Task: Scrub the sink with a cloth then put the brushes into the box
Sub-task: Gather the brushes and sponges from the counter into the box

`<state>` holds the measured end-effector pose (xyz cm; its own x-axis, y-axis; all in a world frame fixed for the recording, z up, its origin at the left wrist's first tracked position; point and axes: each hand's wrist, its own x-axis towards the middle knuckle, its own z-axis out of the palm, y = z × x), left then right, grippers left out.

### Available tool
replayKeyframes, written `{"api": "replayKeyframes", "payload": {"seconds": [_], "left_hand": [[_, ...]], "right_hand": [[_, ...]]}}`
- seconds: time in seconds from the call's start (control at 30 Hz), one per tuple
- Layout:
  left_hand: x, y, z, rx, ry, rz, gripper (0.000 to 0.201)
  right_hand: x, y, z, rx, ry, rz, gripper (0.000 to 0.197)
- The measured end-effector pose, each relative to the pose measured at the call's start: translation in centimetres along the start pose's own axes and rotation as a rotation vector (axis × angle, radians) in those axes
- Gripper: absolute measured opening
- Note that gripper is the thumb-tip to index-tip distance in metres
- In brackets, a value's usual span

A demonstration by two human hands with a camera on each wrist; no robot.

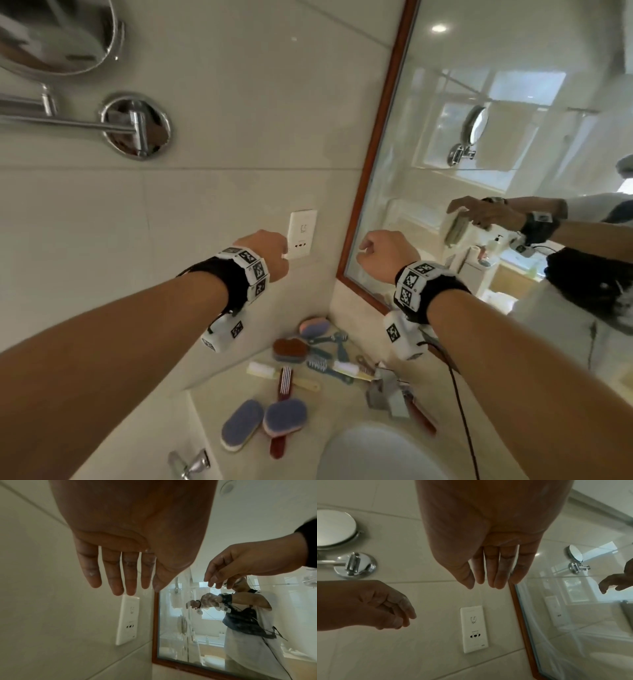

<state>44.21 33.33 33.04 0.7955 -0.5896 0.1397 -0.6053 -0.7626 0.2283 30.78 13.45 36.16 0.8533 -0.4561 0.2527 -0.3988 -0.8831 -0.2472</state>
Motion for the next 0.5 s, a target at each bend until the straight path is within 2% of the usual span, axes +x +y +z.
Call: {"api": "replayKeyframes", "payload": {"seconds": [0.13, 0.27, 0.4, 0.47, 0.5], "left_hand": [[3.6, -4.8, 1.9, -0.013, -0.053, 0.003, 0.04], [7.4, -7.8, 4.9, -0.025, -0.125, 0.084, 0.041], [8.7, -9.0, 10.8, -0.045, -0.244, 0.146, 0.042], [8.2, -9.6, 14.1, -0.058, -0.3, 0.165, 0.043], [7.7, -9.8, 15.7, -0.062, -0.339, 0.168, 0.044]], "right_hand": [[3.2, -3.5, 4.6, 0.002, -0.039, 0.029, 0.019], [5.6, -5.3, 9.3, 0.027, -0.114, 0.106, 0.015], [4.9, -5.1, 14.7, 0.031, -0.287, 0.224, 0.019], [3.7, -5.0, 17.3, 0.059, -0.351, 0.244, 0.008], [3.0, -4.9, 18.8, 0.037, -0.373, 0.237, 0.009]]}}
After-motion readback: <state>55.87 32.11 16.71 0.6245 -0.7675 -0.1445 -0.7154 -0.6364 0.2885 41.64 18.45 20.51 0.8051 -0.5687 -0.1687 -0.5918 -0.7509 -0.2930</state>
